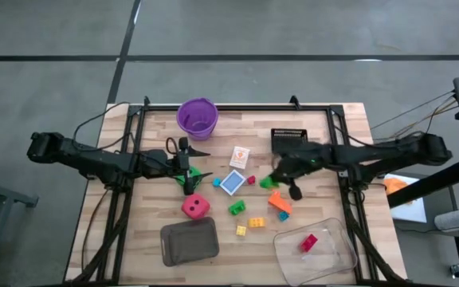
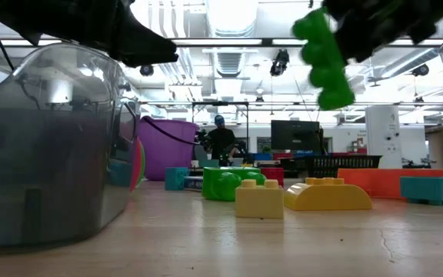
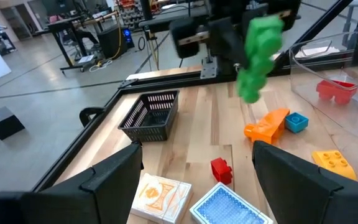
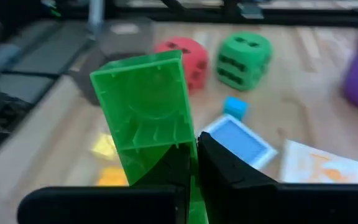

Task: Pick & Place Toys
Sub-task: Put the right large green game piece into the transparent bin, then put the large orange game piece into the transparent bin

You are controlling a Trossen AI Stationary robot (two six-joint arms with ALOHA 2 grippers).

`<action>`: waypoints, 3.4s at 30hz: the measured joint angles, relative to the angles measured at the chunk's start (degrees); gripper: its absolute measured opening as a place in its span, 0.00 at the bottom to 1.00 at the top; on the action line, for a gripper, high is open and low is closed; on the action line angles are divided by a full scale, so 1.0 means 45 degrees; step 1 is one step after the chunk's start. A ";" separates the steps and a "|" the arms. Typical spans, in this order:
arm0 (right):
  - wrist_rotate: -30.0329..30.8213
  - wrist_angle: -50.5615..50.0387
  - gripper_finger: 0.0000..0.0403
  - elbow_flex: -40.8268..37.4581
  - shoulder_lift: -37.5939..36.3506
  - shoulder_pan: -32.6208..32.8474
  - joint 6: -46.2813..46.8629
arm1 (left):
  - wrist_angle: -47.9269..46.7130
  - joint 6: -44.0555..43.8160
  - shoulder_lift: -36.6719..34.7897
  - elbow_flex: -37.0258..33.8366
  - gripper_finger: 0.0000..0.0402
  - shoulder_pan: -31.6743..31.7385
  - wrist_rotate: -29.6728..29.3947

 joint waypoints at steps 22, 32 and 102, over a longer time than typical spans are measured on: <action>0.4776 -0.5163 0.04 0.2341 -0.0347 0.8844 0.6008 | 0.0073 0.0050 0.0000 -0.0010 0.75 0.0000 0.0000; 0.6093 -0.8629 0.04 0.4499 0.4104 1.1010 0.9189 | 0.0068 0.0045 0.0000 -0.0010 0.75 0.0010 0.0000; 0.5176 -1.2510 0.74 0.6602 0.5478 0.3351 0.6895 | -0.0155 0.0040 0.0005 -0.0015 0.75 0.0015 -0.0150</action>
